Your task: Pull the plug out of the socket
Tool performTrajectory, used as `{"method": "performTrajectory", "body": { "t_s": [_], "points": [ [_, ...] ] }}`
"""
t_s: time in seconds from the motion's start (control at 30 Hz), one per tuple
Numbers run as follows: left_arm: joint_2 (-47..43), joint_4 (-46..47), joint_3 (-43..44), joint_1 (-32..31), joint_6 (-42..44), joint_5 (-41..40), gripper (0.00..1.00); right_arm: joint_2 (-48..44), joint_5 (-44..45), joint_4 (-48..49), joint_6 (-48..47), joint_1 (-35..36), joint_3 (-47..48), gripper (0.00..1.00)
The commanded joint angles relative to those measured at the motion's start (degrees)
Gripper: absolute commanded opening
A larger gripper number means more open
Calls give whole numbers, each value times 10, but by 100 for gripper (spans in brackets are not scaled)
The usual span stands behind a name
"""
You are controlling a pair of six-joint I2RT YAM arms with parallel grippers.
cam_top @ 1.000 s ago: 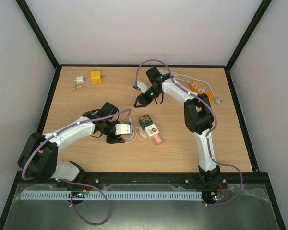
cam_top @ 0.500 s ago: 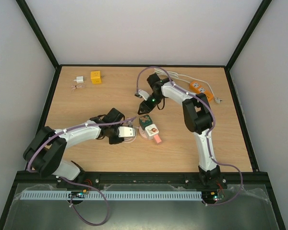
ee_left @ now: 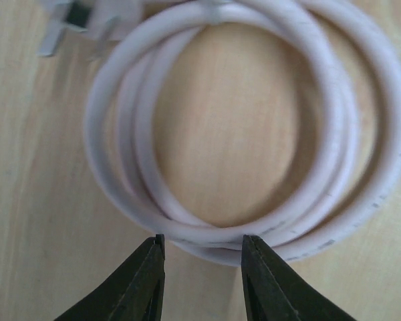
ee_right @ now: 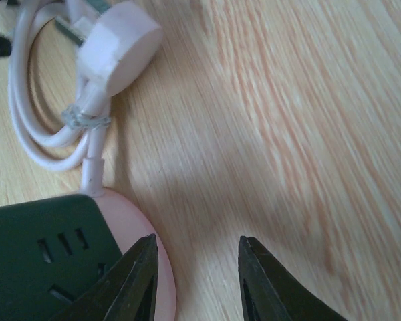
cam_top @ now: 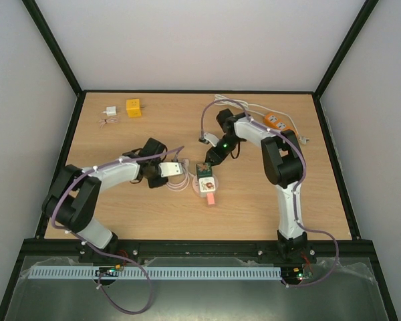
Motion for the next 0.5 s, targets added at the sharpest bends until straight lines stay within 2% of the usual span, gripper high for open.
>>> {"method": "performTrajectory", "body": {
  "t_s": [0.0,0.3,0.47],
  "points": [
    [45,19,56,17,7,1,35,-48,-1,-16,-17,-3,-38,34],
    [148,15,177,21,-13,42,36,-90,-13,37,-5,-3,-144,34],
    [189,15,214,15,-21,61,36,-121,-15,71,2,-13,-198,34]
  ]
}}
